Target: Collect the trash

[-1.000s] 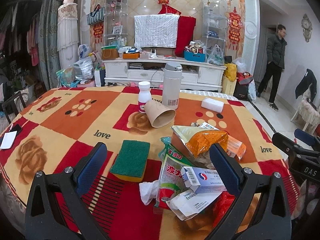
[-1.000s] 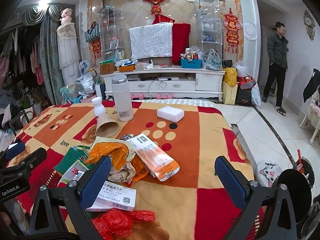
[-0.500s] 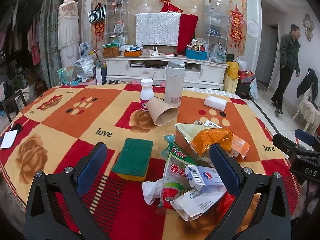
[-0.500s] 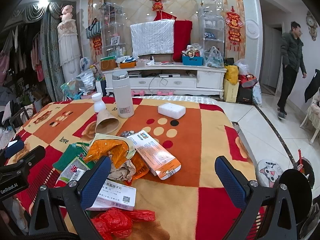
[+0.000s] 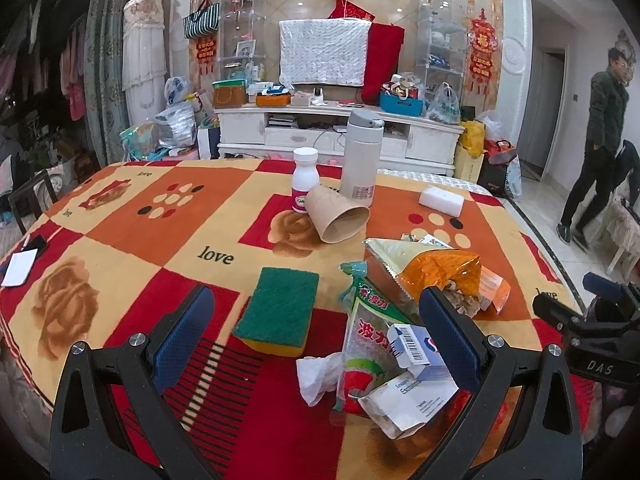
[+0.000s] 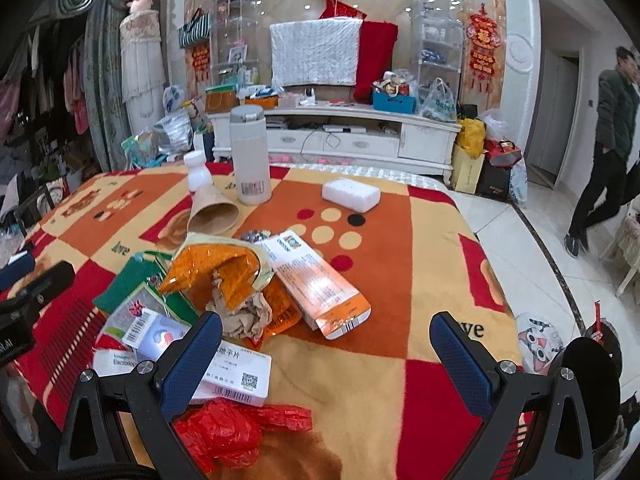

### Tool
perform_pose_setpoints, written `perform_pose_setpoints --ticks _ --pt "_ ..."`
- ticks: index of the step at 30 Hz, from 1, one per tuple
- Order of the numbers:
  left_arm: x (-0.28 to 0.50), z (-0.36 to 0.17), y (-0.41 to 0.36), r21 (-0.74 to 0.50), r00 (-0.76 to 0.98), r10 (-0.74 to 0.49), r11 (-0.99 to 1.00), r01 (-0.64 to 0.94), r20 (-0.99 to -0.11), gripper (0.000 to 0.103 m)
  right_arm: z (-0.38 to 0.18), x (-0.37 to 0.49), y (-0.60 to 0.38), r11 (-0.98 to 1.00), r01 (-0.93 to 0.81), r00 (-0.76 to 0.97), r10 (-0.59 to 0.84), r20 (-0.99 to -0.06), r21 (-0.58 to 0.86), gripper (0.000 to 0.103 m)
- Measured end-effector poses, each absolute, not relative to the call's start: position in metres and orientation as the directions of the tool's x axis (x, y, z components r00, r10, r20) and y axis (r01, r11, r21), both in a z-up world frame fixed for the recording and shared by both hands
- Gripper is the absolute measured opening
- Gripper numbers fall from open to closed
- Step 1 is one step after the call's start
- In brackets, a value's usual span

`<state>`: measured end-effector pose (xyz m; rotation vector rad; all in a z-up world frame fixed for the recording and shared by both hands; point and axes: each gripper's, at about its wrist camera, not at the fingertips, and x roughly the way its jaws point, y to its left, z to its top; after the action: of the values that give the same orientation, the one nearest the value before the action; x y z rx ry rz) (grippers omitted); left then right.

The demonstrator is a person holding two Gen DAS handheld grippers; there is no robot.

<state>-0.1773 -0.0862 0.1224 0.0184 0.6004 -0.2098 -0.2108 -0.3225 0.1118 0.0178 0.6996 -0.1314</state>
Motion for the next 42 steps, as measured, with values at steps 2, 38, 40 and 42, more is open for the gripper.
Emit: perform_pose_setpoints --ticks 2,38,40,42 --pt "-0.177 0.122 -0.085 -0.044 0.803 -0.191 0.979 0.201 -0.564 0.102 0.109 -0.209 -0.32 0.993 0.118 0.75 -0.109 -0.653 -0.03 0.103" --pt "-0.174 0.112 -0.084 -0.054 0.785 -0.194 0.978 0.201 -0.589 0.102 0.096 -0.199 -0.312 0.996 0.084 0.714 -0.062 -0.697 -0.002 0.103" --pt "-0.174 0.112 -0.084 -0.054 0.784 -0.193 0.978 0.2 -0.59 0.102 0.096 -0.199 -0.312 0.996 0.085 0.714 -0.06 -0.698 0.001 0.103" --pt "-0.174 0.111 -0.082 -0.057 0.781 -0.193 0.979 0.198 -0.593 0.102 0.096 -0.199 -0.312 0.996 0.084 0.714 -0.06 -0.697 0.001 0.103"
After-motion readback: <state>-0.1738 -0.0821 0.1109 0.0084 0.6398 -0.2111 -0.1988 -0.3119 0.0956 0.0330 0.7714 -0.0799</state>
